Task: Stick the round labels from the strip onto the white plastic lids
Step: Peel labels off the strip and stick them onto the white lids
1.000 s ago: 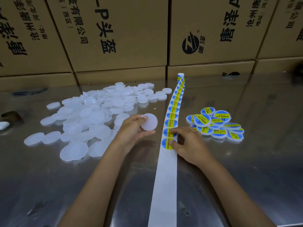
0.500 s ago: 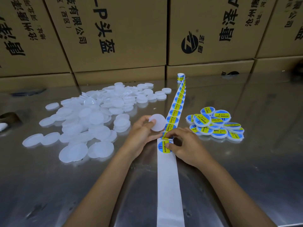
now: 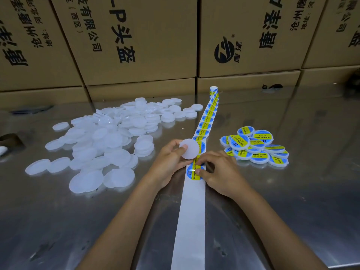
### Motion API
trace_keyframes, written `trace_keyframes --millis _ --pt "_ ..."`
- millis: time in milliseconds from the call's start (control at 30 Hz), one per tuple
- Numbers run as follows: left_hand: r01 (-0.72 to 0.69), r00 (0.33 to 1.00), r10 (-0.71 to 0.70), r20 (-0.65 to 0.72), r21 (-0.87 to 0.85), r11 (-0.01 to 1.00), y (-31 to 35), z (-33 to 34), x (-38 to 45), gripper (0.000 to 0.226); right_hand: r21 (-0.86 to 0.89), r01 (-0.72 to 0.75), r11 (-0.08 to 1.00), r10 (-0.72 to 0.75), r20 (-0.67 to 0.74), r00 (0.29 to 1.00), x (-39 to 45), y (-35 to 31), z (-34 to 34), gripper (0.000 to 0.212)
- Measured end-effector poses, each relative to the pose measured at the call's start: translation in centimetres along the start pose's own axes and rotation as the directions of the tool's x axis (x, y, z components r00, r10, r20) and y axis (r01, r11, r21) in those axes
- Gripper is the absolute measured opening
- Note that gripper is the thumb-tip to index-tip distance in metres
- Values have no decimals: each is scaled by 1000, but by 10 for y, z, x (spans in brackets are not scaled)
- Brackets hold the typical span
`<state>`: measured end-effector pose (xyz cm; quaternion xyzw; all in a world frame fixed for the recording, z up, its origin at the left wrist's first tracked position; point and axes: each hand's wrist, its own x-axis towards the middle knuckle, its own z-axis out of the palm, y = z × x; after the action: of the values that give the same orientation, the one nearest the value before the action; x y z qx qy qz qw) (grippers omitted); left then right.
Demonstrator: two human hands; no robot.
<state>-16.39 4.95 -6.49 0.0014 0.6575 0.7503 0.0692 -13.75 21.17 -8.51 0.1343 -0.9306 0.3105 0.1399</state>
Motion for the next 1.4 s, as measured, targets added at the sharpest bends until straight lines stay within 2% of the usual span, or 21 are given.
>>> trace_keyframes --millis 167,300,367,433,500,567,633,733,933,1400 --pt "5 1000 -5 4 -3 1000 -2 -1 1 11 45 -70 997 70 -4 998 -1 -2 0 14" --pt "6 1000 -6 -7 11 1000 -2 1 2 13 97 -16 995 20 -38 999 -4 -6 -1 20" --pt "4 1000 -4 -8 20 1000 -2 1 2 18 266 -24 964 39 -52 998 -4 -11 -4 17" --pt "-1 1000 1 -8 43 999 -2 1 1 22 526 -85 846 129 -46 991 -2 -15 -10 17" --pt "0 1000 0 3 15 1000 -2 0 1 22 706 -116 699 210 -48 976 0 -17 -14 20" --pt "8 1000 -7 15 -58 998 -1 -2 0 25 813 -118 570 276 -54 960 2 -16 -18 18" --pt "8 1000 -5 29 -111 994 0 -4 0 32 860 -111 499 321 -64 945 2 -17 -19 18" --pt "35 996 -18 90 -199 979 3 0 -2 35 861 -89 501 347 -106 932 4 -16 -18 20" --pt "135 967 -60 247 -297 945 6 12 -8 33 809 -42 586 319 -183 930 4 -18 -16 28" --pt "122 957 -35 287 -291 949 5 16 -9 40 740 -26 672 297 -238 925 8 -12 -6 34"
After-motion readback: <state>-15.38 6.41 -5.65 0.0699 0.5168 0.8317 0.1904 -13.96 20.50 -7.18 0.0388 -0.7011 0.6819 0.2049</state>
